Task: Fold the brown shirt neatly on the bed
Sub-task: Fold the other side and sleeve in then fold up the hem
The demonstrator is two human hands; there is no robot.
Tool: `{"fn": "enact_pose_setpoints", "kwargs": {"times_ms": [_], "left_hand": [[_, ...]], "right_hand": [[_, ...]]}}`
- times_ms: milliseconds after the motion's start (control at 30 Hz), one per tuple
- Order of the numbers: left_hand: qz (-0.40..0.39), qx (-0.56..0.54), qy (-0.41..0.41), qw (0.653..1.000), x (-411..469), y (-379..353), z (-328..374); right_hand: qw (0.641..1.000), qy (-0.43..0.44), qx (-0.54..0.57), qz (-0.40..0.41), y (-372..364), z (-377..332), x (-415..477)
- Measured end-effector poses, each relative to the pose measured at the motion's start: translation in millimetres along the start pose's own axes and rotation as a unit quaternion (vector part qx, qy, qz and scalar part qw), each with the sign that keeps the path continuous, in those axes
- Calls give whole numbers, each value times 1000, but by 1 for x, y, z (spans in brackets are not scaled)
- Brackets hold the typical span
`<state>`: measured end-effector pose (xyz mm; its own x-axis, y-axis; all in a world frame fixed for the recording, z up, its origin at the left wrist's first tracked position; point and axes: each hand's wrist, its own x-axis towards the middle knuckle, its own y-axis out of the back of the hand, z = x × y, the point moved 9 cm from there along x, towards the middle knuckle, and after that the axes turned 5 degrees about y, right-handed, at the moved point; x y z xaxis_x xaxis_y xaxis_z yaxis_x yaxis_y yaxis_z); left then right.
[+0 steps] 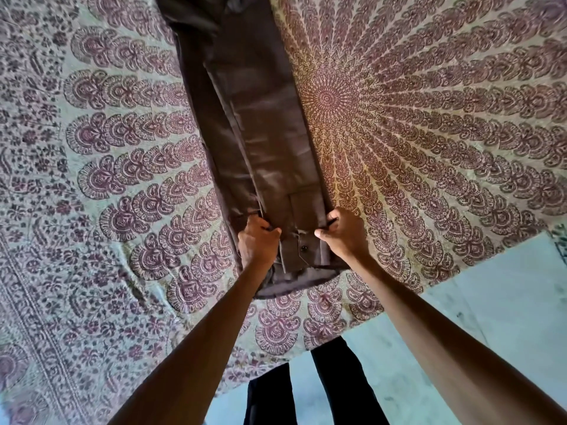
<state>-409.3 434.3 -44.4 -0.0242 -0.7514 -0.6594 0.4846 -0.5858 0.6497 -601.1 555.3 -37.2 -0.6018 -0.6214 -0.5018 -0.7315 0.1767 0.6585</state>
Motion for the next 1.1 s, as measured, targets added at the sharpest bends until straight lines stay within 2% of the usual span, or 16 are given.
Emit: {"fn": "enact_pose_setpoints", "kwargs": {"times_ms": [267,467,567,633,700,800,867,933,1000,1100], "left_hand": [[-43,-53,-14,998,0,-20,-16],[-61,-18,-80,995,-9,-16,-7],[-81,-24,-77,993,-13,-18,-8],[-69,-20,-97,993,-16,-15,-5],[-11,14,-157,987,-21,-4,4],[53,133,-280,949,-29,5,20],[48,268,-351,896,-34,-4,21],[23,337,-381,860,-37,-14,14],[1,352,-395,849,-39,-16,7],[0,360,-448,819,-44,-7,0]], "right_hand": [[998,3,-60,-10,-2,11,-5],[997,7,-73,-10,0,13,-13],[996,7,-89,-8,1,15,-17],[993,4,-116,5,5,15,-18],[993,13,-119,23,10,14,-18],[995,19,-96,14,10,18,-12],[996,22,-83,-7,9,21,-8],[994,51,-99,-3,13,17,-8],[975,139,-174,24,19,3,-14],[901,328,-282,9,12,-12,-31]]}}
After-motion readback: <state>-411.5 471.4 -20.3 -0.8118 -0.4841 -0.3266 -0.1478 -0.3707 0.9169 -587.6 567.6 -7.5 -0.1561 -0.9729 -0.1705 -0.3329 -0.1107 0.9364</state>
